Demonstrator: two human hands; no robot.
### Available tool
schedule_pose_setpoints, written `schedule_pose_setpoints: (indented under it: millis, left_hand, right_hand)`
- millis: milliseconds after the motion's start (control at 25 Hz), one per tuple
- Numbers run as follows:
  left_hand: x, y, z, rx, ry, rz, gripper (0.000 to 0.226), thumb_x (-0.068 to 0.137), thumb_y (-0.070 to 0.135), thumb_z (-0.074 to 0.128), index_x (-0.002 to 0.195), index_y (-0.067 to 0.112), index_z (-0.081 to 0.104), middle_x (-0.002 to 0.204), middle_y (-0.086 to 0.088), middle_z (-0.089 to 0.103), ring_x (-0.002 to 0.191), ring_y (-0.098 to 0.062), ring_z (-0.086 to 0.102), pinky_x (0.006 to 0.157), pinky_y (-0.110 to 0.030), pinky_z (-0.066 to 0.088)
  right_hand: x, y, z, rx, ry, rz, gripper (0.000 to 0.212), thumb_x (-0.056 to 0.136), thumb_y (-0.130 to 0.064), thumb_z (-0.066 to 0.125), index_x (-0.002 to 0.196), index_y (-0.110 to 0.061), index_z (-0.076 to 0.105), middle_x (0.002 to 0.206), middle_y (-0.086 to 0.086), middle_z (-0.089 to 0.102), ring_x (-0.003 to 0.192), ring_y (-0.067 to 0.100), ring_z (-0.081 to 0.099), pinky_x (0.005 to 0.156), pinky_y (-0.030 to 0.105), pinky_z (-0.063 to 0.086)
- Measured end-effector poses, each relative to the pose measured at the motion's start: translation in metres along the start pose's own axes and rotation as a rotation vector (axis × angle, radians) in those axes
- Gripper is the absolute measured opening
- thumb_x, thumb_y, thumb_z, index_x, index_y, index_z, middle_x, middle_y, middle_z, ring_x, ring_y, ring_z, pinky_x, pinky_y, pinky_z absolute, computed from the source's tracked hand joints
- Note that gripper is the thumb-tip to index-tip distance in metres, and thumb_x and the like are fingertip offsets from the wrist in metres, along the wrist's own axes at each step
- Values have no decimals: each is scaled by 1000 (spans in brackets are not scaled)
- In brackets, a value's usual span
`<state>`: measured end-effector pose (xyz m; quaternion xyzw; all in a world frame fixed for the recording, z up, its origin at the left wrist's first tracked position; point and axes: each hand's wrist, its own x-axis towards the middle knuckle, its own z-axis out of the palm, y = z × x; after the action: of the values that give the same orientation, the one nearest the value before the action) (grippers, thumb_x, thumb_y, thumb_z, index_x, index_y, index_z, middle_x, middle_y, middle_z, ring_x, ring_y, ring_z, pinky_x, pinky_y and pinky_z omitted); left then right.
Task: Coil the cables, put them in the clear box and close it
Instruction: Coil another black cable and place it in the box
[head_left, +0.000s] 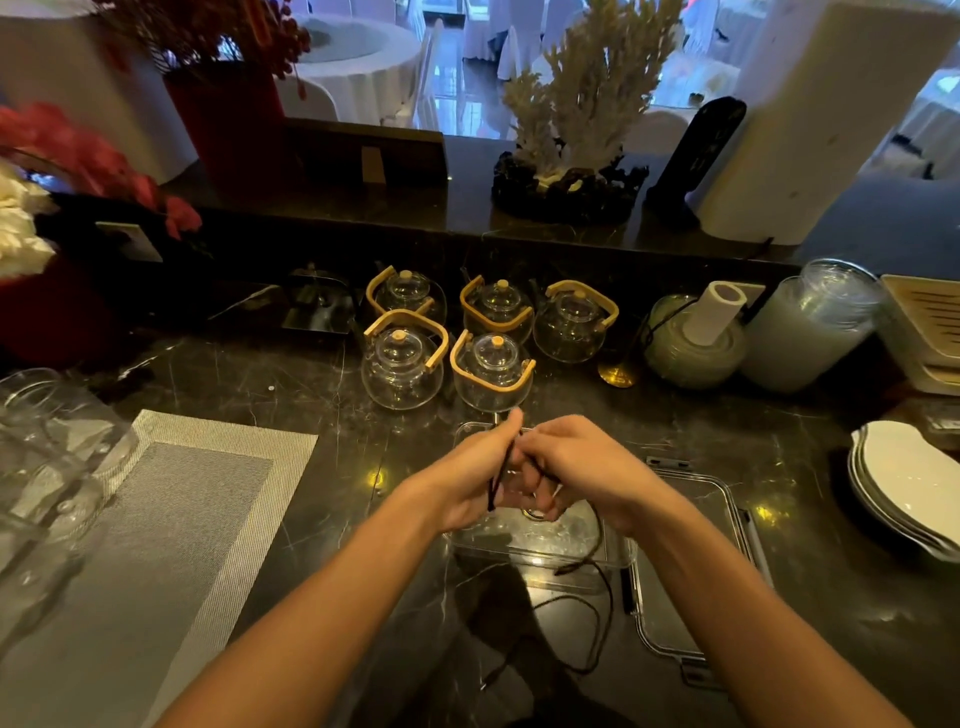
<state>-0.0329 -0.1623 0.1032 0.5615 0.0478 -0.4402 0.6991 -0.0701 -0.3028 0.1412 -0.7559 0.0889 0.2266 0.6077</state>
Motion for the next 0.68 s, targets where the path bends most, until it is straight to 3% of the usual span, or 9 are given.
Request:
schedule_pose_setpoints:
  millis: [80,200,240,360,440,520,600,680]
  left_hand:
    - [6,1,0,-103,49,21,52,104,53,36,123,10,57,70,-6,67,58,-20,65,52,-26,54]
    - [6,8,2,-290,-40,92,46,105,43,42,142,16,40,110,-17,76,98,-28,72,76,-32,61]
    - [5,10,4,-377,-49,132,42,106,34,45,141,13,41,113,-21,74,93,-27,75,74,-30,62]
    - [0,21,6,-569,-79,236,39,102,23,49,137,7,50,89,-16,77,53,-8,70,45,-13,53]
    - [-5,27,1,-611,-135,250,48,97,24,50,141,5,49,74,-6,73,36,-2,54,31,-9,38]
    - [-9,29,-3,-593,-263,224,56,96,27,52,147,4,44,68,-3,71,30,-2,47,28,-11,33]
    - [-11,23,-3,-461,-370,145,55,98,30,51,146,5,47,69,-4,72,31,-3,48,30,-10,34]
    - [-9,12,0,-172,-355,46,47,104,33,44,136,2,58,76,-9,76,39,-3,56,35,-9,39]
  right_hand:
    - [-10,10,13,57,-22,-74,30,107,-21,43,94,-2,64,62,3,57,44,15,52,42,27,46]
    - [-20,36,29,143,-25,-77,40,107,-35,46,90,-6,67,58,2,55,42,14,46,43,27,43]
    - [-22,46,32,168,-27,-51,44,106,-41,49,83,-8,67,55,2,53,42,14,45,45,28,43]
    - [-27,81,34,342,-151,59,49,101,-47,57,64,-15,55,47,1,41,42,14,40,48,27,42]
    - [-26,105,26,688,-290,85,44,96,-38,69,63,-16,48,46,-4,35,41,10,37,45,24,38]
    - [-19,115,11,990,-337,87,37,85,-28,80,68,-14,51,48,-6,36,40,8,37,41,21,36]
    - [-6,111,-7,965,-219,103,31,81,-26,81,72,-14,53,50,-7,33,40,6,34,38,19,34]
    - [8,94,-25,768,-84,159,28,87,-27,71,70,-17,51,51,-8,30,39,6,30,36,18,32]
